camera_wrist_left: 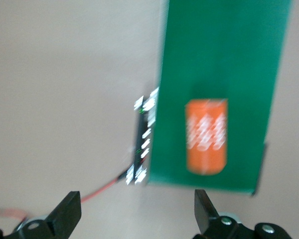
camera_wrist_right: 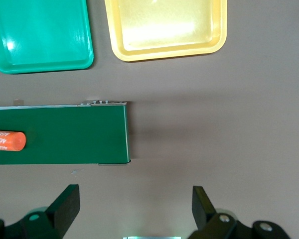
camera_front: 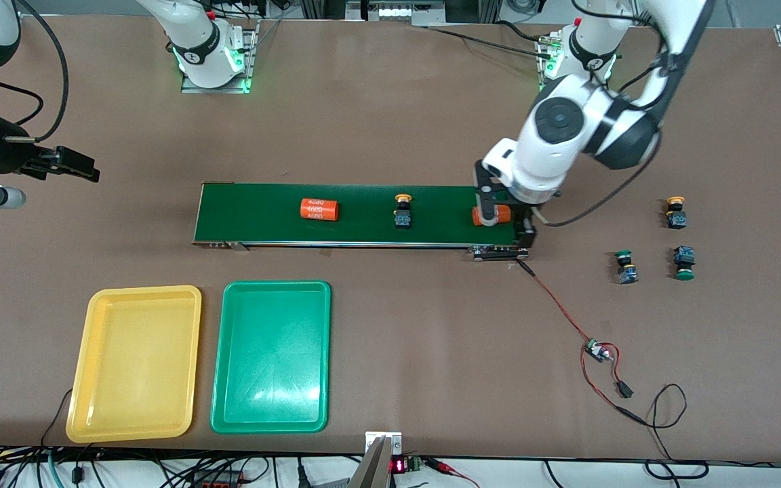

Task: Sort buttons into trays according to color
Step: 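Set the orange cylinder on the green belt and open the left gripper, then move the left gripper back over the remaining push buttons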

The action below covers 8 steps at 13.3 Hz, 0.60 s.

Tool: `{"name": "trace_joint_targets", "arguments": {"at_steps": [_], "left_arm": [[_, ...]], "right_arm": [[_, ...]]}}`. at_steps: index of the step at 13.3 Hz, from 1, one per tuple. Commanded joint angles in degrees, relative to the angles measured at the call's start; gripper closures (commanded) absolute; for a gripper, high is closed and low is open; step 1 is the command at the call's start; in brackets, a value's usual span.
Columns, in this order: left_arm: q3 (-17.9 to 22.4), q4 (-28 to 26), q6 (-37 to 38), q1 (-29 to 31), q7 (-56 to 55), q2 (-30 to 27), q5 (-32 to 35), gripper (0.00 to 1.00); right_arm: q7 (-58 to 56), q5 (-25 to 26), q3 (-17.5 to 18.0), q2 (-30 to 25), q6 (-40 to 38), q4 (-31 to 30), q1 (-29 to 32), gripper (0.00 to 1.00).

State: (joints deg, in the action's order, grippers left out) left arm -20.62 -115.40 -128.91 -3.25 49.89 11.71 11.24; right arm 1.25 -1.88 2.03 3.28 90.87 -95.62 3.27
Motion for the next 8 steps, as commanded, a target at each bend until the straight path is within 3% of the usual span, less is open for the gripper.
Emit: {"name": "trace_joint_targets", "arguments": {"at_steps": [1,4,6,8], "left_arm": [[0.58,-0.61,0.33,9.54,1.53,0.68,0.27,0.0],[5.56,0.26,-2.38,15.89,0.22,5.24,-1.38,0.0],[9.87,0.09,-3.27,17.04,-4.16,8.41,-12.42,0.0],[12.78,0.18,-6.06,17.05,-13.54,11.57,-14.67,0.0]], "right_arm": [[0.25,-3.03,0.17,-0.2,0.45,0.0,-0.28,0.0],[0.25,-3.04,0.26,-0.2,0.97,-0.09,-1.94,0.0],[1.21,-2.95,0.26,0.06,2.29,-0.7,-3.87,0.0],[2.71,-3.04,0.26,0.33,3.17,-2.1,-4.67,0.0]]}}
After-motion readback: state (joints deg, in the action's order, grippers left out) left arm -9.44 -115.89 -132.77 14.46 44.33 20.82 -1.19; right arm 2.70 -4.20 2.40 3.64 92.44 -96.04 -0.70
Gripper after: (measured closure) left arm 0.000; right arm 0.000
